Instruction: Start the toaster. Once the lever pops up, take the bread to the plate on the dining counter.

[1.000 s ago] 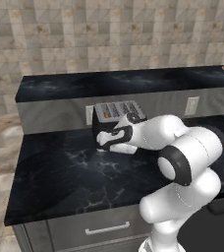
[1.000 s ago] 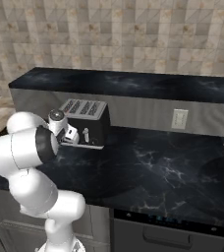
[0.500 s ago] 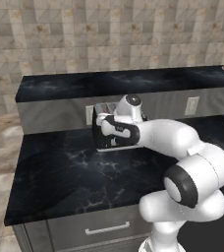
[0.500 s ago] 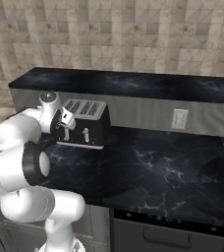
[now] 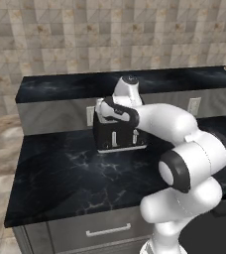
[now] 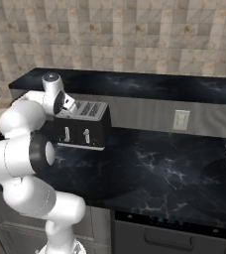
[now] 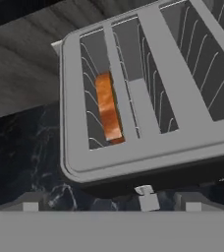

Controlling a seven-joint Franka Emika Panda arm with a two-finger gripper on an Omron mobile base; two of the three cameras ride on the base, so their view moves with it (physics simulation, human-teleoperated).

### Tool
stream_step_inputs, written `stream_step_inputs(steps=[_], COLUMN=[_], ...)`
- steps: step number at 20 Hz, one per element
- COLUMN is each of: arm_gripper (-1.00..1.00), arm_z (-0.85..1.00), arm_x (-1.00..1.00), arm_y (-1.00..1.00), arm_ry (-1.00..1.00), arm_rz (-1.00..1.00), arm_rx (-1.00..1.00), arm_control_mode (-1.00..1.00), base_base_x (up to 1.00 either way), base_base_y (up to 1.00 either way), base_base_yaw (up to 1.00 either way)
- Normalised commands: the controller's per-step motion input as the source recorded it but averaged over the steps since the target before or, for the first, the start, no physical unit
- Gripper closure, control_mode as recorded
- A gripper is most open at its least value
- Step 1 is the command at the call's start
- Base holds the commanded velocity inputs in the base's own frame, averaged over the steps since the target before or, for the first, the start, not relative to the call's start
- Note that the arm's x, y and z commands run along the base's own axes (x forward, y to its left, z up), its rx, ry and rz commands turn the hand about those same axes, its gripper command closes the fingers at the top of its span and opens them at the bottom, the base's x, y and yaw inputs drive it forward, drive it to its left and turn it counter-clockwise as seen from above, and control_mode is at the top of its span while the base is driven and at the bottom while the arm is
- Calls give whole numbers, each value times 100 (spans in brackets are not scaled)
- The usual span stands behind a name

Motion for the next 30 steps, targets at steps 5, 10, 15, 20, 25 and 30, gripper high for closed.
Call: stream_step_inputs(steps=[5,10,15,20,25,30], arm_gripper=[-100,-100,-100,-100,-100,-100], arm_z=[0,0,-4,-7,-2,-4], arm_x=[42,30,27,19,1,0], arm_y=[5,14,12,0,0,-5], arm_ry=[5,6,8,5,1,0], arm_rz=[1,0,0,0,0,0], arm_rx=[-11,-13,-8,-1,0,0], arm_control_mode=[-100,-100,-100,-100,-100,-100], base_base_x=[0,0,0,0,0,0], base_base_y=[0,0,0,0,0,0], base_base_yaw=[0,0,0,0,0,0])
